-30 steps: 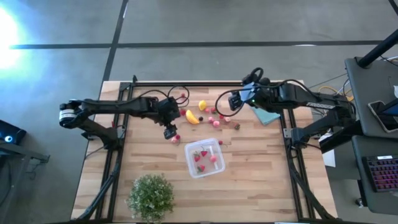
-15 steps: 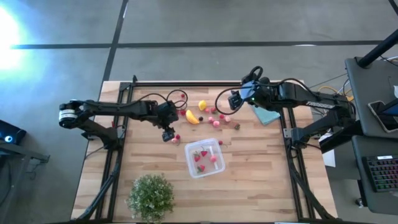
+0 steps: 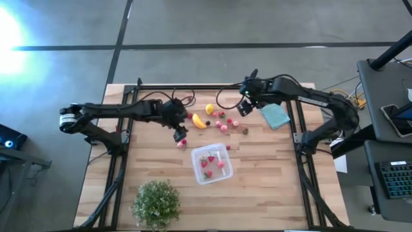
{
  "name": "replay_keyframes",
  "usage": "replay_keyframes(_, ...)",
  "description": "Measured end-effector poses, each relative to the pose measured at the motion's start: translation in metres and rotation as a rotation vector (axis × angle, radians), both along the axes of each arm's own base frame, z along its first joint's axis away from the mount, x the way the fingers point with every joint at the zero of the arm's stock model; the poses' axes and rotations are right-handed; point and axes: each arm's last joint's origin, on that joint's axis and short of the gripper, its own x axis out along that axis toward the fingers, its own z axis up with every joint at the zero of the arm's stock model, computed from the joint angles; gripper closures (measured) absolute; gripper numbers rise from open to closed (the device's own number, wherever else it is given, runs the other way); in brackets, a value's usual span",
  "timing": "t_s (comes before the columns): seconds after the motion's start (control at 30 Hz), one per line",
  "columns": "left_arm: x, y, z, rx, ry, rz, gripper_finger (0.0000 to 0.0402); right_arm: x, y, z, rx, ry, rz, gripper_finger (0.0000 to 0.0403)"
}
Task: Pick and placing Produce into tupperware
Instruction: Put the strawberry into the transparent bin
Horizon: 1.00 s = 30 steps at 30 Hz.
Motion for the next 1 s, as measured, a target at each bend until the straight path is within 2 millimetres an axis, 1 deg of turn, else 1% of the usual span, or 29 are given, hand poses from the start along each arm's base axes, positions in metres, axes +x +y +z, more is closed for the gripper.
replay_keyframes(0.07, 0.001, 0.000, 0.007, 0.007, -0.023, 0.000, 0.0157, -0.003, -0.002, -0.016, 0.061, 0.091, -0.006, 0.0136)
replay_keyframes(0.13, 0.002, 0.001, 0.014, 0.016, -0.049, 0.002, 0.0157, -0.002, -0.001, -0.033, 0.123, 0.132, 0.001, 0.0136)
replay_keyframes(0.3, 0.002, 0.004, 0.029, 0.051, -0.107, 0.027, 0.0157, 0.007, 0.002, -0.080, 0.307, 0.139, 0.034, 0.0136)
replay_keyframes(0.4, 0.000, 0.005, 0.035, 0.059, -0.127, 0.036, 0.0157, 0.011, 0.006, -0.100, 0.342, 0.143, 0.042, 0.0136)
replay_keyframes(0.6, -0.005, 0.005, 0.036, 0.060, -0.131, 0.042, 0.0157, 0.014, 0.011, -0.116, 0.355, 0.136, 0.041, 0.0136)
replay_keyframes(0.73, -0.005, 0.005, 0.035, 0.059, -0.129, 0.042, 0.0157, 0.017, 0.012, -0.126, 0.357, 0.080, 0.052, 0.0136)
replay_keyframes(0.83, -0.004, 0.006, 0.035, 0.059, -0.127, 0.042, 0.0157, 0.019, 0.012, -0.130, 0.350, 0.055, 0.058, 0.0136)
replay_keyframes(1.0, -0.005, 0.006, 0.035, 0.059, -0.127, 0.045, 0.0157, 0.021, 0.011, -0.136, 0.343, 0.068, 0.057, 0.0136)
